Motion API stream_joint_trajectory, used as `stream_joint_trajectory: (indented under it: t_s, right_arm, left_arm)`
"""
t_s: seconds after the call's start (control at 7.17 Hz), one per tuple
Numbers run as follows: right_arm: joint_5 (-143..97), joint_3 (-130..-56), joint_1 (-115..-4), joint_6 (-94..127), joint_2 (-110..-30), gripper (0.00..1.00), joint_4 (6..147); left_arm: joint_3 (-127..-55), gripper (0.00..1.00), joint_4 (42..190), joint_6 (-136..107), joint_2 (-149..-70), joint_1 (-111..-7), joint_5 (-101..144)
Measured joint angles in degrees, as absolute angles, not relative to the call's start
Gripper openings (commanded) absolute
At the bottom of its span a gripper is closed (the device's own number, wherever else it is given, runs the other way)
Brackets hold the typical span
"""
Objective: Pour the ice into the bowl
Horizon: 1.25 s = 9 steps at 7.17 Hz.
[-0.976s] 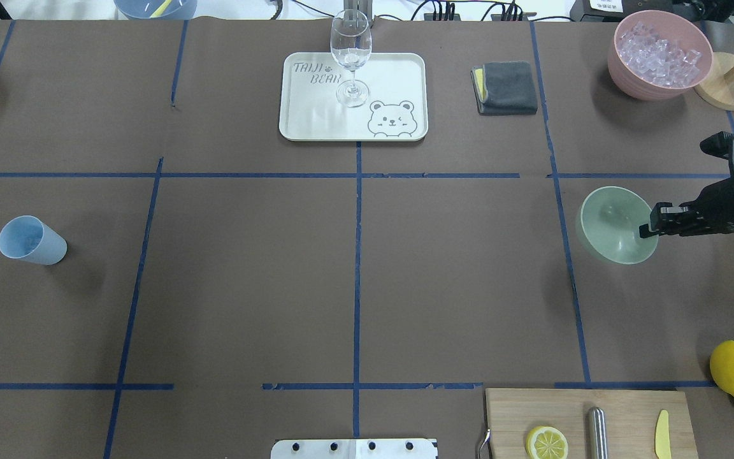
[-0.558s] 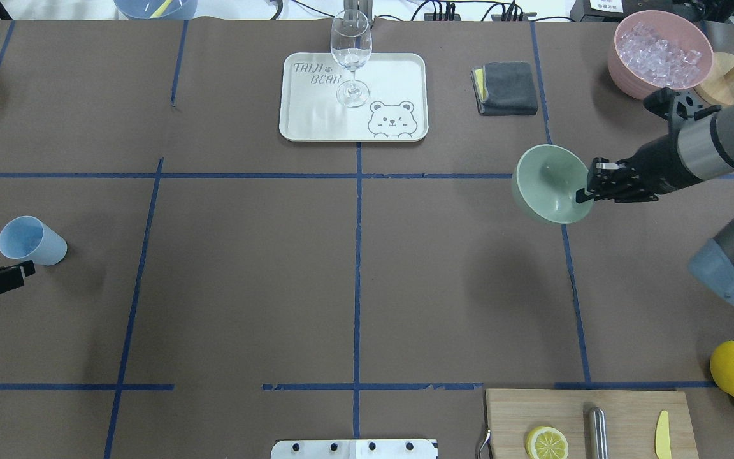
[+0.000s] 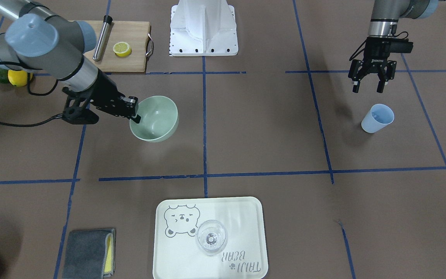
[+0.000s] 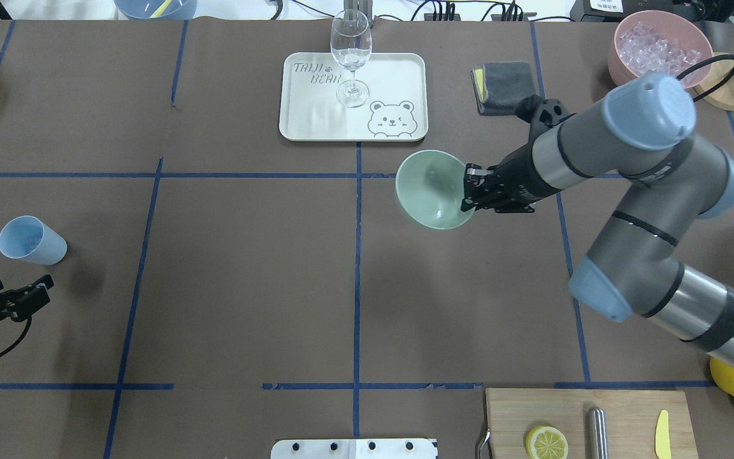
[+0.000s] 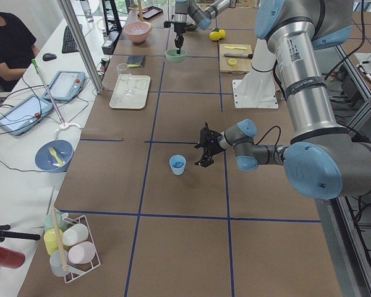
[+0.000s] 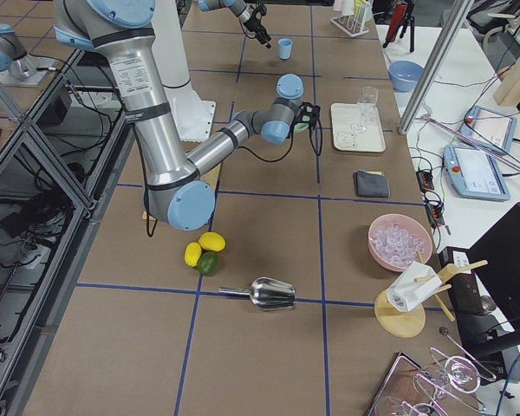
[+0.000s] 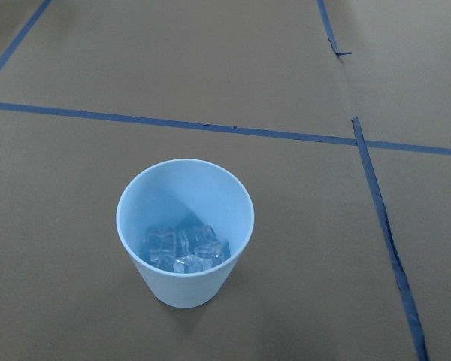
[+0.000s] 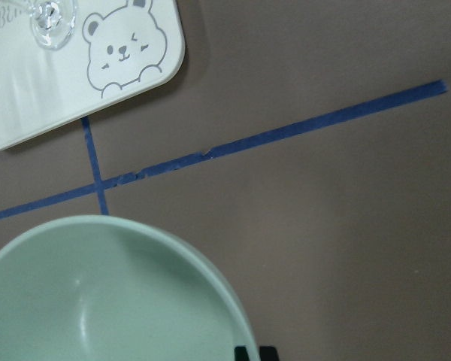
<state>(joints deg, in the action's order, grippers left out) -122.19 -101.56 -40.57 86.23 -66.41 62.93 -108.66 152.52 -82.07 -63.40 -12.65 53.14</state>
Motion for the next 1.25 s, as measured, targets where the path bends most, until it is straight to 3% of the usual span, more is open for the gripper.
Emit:
stream_joint_trajectory:
  t_s: [0.42, 0.84, 1.25]
  right_arm:
    - [-113.41, -96.35, -31.96, 88.79, -52.17, 0.00, 74.08]
    - [-108.67, -76.25, -29.18, 89.28, -35.63, 0.00, 74.84]
    - [-106.17, -68.71, -27.07, 89.07, -30.81, 0.00, 74.40]
  left_arm:
    - [-102.73, 0.94, 152.57, -82.14, -67.15, -11.73, 46.02]
    - [-99.89, 0.94, 152.66, -82.09, -69.32, -11.63, 43.26]
    - [-95.21, 0.94, 152.74, -81.85, -73.12, -11.60, 40.40]
